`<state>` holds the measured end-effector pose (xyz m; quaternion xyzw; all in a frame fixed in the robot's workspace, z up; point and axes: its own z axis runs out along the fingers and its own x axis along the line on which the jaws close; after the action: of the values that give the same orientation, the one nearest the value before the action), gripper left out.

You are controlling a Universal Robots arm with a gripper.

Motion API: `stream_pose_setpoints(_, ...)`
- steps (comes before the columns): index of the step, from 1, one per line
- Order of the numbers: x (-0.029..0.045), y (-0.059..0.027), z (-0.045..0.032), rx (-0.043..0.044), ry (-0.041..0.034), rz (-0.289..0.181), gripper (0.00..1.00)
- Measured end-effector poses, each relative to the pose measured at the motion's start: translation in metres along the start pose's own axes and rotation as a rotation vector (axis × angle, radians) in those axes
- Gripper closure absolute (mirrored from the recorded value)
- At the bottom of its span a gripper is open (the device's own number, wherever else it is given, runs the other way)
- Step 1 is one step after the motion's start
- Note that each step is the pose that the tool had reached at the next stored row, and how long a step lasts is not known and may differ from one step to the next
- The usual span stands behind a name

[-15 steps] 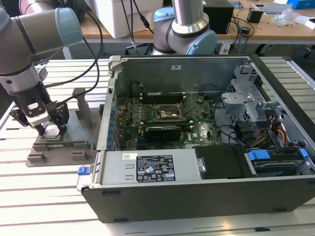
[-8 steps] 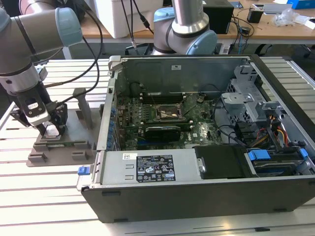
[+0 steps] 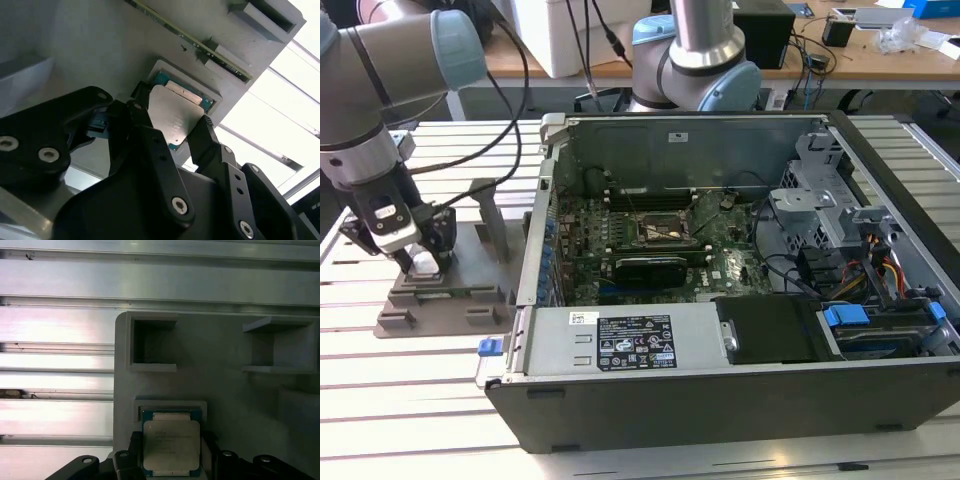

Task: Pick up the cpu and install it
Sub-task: 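Pick up the cpu and move it towards the insertion slot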

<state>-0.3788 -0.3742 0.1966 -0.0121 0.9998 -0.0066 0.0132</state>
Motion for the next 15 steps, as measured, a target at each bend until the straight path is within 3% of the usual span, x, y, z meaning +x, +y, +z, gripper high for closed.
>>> stream_pose_setpoints(3, -0.0003, 0.0004, -0.0129, 0.0001, 0.0002, 0.0, 0.45)
stream_pose_setpoints(6, -0.0008, 0.0015, -0.0328, 0.0001, 0.0001, 0.0, 0.45)
stream_pose_setpoints(13, -0.0018, 0.0072, -0.0603, 0.0014, 0.0001, 0.0, 0.45)
stream_pose_setpoints(15, -0.0019, 0.0072, -0.0634, 0.0014, 0.0001, 0.0, 0.45)
